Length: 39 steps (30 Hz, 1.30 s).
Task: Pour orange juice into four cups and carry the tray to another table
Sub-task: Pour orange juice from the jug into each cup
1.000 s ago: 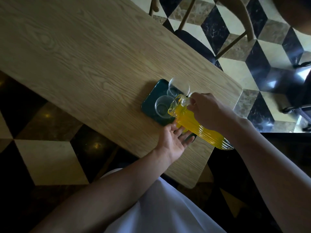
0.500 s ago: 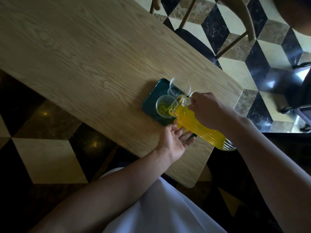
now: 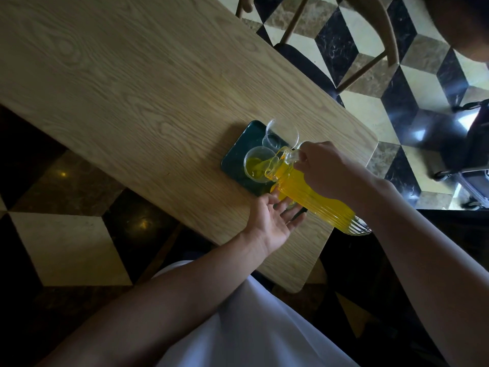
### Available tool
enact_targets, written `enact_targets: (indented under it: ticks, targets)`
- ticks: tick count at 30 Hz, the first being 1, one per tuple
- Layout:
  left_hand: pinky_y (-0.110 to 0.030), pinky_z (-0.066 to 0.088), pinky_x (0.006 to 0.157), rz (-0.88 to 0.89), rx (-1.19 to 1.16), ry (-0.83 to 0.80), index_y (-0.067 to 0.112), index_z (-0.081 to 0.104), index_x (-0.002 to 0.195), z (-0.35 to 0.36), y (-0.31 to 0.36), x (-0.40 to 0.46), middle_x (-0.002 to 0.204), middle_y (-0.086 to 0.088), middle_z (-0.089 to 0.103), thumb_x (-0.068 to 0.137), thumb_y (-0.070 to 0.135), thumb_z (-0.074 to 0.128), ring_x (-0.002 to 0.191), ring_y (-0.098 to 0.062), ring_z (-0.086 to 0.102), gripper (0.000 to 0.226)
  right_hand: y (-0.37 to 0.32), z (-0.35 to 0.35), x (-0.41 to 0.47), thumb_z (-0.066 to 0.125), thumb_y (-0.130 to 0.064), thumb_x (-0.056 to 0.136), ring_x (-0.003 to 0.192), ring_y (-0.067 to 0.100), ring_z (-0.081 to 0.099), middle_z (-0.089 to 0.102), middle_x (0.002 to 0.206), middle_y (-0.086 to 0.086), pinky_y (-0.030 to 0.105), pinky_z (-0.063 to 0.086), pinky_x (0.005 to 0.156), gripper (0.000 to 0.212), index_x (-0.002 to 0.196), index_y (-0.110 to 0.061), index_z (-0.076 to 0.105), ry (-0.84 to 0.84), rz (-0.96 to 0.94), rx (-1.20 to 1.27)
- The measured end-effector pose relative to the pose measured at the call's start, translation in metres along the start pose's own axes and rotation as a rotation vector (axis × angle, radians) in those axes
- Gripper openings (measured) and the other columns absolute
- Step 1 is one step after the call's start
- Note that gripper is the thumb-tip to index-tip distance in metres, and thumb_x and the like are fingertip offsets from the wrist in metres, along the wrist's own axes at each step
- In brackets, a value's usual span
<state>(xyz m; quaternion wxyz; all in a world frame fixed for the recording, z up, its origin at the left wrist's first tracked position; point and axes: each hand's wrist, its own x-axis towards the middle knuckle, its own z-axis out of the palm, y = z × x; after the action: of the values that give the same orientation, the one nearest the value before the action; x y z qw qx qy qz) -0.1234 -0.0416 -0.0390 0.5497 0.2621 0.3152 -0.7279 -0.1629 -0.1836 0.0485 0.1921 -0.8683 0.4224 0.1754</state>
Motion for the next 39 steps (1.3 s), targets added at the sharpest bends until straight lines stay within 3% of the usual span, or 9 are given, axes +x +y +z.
enact_targets:
  ticks: [3, 7, 12, 21, 26, 33, 36, 39]
  targets:
    - [-0.051, 0.053, 0.095, -0.01, -0.024, -0.017, 0.028, 0.03, 0.154, 0.0, 0.0, -0.002, 0.16, -0.016, 0.031, 0.092, 0.014, 0.04, 0.137, -0.041, 0.044, 0.064, 0.0, -0.001, 0.001, 0.061, -0.022, 0.093, 0.053, 0.015, 0.048, 0.051, 0.068, -0.001, 0.029, 0.039, 0.048, 0.031, 0.067, -0.02, 0.044, 0.002, -0.001, -0.006]
    - [-0.052, 0.051, 0.098, -0.011, -0.035, -0.029, 0.028, 0.028, 0.155, 0.0, 0.001, -0.003, 0.161, -0.016, 0.03, 0.093, 0.014, 0.039, 0.137, -0.042, 0.043, 0.065, 0.0, 0.0, 0.004, 0.062, -0.02, 0.092, 0.052, 0.012, 0.046, 0.048, 0.067, -0.005, 0.025, 0.03, 0.044, 0.035, 0.064, -0.024, 0.04, 0.019, -0.007, -0.008]
    - [-0.052, 0.051, 0.098, -0.01, -0.038, -0.031, 0.027, 0.03, 0.154, 0.0, 0.002, -0.003, 0.16, -0.016, 0.03, 0.092, 0.014, 0.039, 0.136, -0.042, 0.045, 0.064, 0.0, 0.0, 0.005, 0.063, -0.024, 0.09, 0.054, 0.015, 0.049, 0.048, 0.069, -0.004, 0.027, 0.036, 0.046, 0.035, 0.064, -0.025, 0.039, 0.023, -0.006, -0.03]
    - [-0.052, 0.053, 0.096, -0.004, -0.035, -0.041, 0.026, 0.03, 0.154, -0.001, 0.004, -0.007, 0.16, -0.017, 0.03, 0.093, 0.015, 0.04, 0.136, -0.043, 0.043, 0.063, -0.006, -0.002, 0.002, 0.063, -0.022, 0.091, 0.05, 0.015, 0.045, 0.048, 0.068, -0.002, 0.026, 0.032, 0.043, 0.035, 0.063, -0.023, 0.04, 0.016, 0.015, -0.018]
    - [-0.052, 0.052, 0.098, -0.009, -0.061, -0.059, 0.026, 0.032, 0.154, 0.001, 0.004, -0.011, 0.161, -0.018, 0.029, 0.091, 0.016, 0.041, 0.14, -0.044, 0.039, 0.064, -0.009, -0.006, -0.001, 0.063, -0.023, 0.09, 0.052, 0.018, 0.049, 0.049, 0.068, -0.002, 0.029, 0.04, 0.047, 0.037, 0.062, -0.024, 0.039, 0.032, 0.004, -0.026]
    - [-0.053, 0.05, 0.1, -0.005, -0.057, -0.085, 0.025, 0.034, 0.153, 0.009, 0.002, -0.016, 0.158, -0.017, 0.033, 0.089, 0.015, 0.04, 0.124, -0.04, 0.051, 0.065, -0.012, -0.017, -0.004, 0.064, -0.025, 0.09, 0.056, 0.015, 0.047, 0.045, 0.069, -0.005, 0.027, 0.036, 0.048, 0.03, 0.067, -0.021, 0.044, 0.05, 0.003, -0.069]
    - [-0.053, 0.05, 0.101, -0.002, -0.057, -0.094, 0.025, 0.033, 0.153, 0.011, 0.002, -0.018, 0.158, -0.017, 0.034, 0.089, 0.015, 0.041, 0.124, -0.039, 0.052, 0.065, -0.016, -0.023, -0.006, 0.063, -0.026, 0.091, 0.057, 0.014, 0.048, 0.048, 0.07, -0.003, 0.028, 0.038, 0.049, 0.032, 0.066, -0.021, 0.045, 0.051, 0.006, -0.087]
    - [-0.053, 0.051, 0.1, -0.001, -0.069, -0.098, 0.024, 0.035, 0.152, 0.013, 0.002, -0.021, 0.157, -0.018, 0.035, 0.089, 0.016, 0.041, 0.123, -0.042, 0.053, 0.064, -0.017, -0.027, -0.01, 0.062, -0.025, 0.092, 0.054, 0.011, 0.046, 0.047, 0.068, -0.005, 0.024, 0.032, 0.044, 0.03, 0.068, -0.019, 0.047, 0.063, -0.008, -0.099]
